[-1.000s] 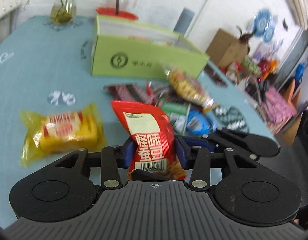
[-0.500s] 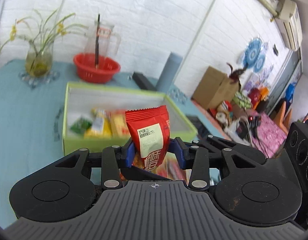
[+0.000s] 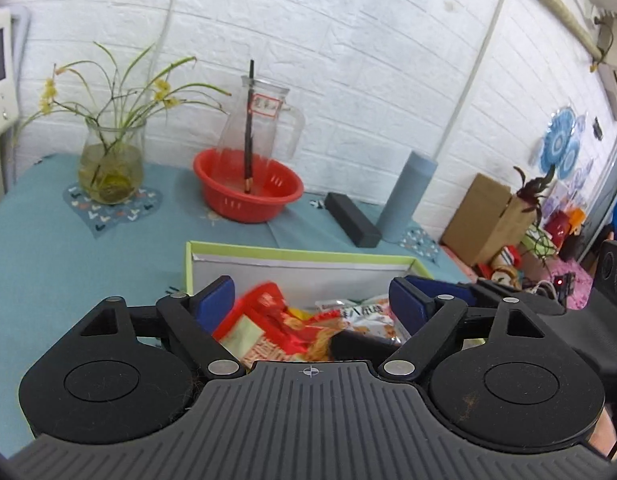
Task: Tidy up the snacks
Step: 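Lower the left tool onto the clear round cookie packet and close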
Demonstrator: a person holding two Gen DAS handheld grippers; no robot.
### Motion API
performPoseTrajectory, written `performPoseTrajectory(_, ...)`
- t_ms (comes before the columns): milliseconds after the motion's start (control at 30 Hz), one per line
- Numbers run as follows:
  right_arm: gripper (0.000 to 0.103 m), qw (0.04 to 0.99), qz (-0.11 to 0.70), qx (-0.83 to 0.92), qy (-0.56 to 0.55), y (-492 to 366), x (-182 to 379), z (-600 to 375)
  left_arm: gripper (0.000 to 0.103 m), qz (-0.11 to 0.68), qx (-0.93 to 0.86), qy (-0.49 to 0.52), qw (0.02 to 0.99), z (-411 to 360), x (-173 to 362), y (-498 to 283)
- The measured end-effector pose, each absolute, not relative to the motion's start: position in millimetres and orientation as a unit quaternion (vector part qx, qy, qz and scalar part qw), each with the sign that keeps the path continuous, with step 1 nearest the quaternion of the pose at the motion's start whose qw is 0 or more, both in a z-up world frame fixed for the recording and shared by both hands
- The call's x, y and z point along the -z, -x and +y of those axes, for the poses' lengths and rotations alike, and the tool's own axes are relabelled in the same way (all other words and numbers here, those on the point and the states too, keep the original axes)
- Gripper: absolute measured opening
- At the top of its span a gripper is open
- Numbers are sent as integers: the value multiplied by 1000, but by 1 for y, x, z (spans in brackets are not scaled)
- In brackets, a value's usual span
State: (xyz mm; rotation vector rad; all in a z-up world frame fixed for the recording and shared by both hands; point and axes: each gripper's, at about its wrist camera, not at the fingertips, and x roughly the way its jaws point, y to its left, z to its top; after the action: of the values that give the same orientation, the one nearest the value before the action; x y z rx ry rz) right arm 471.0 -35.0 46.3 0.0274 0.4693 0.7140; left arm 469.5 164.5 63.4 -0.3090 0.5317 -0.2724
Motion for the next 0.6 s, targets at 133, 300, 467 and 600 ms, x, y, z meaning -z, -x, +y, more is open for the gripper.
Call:
performPoseTrajectory(133,103,921,200,-334,4,-430,-61,-56,77,247,155,163,943,158,-70,-438)
performPoseTrajectory(300,103,922,206,-327,-5,-369,-55,-86,81,251,149,130,948,129,-67,-391)
performPoseTrajectory(467,103,922,241,-302,-5,-306,-16,-109,84,289,152,121,937,108,-30,-331)
performPoseTrajectory(600,103,907,295,-299,-21,-266,26,-112,84,330,154,154,919,104,4,-293)
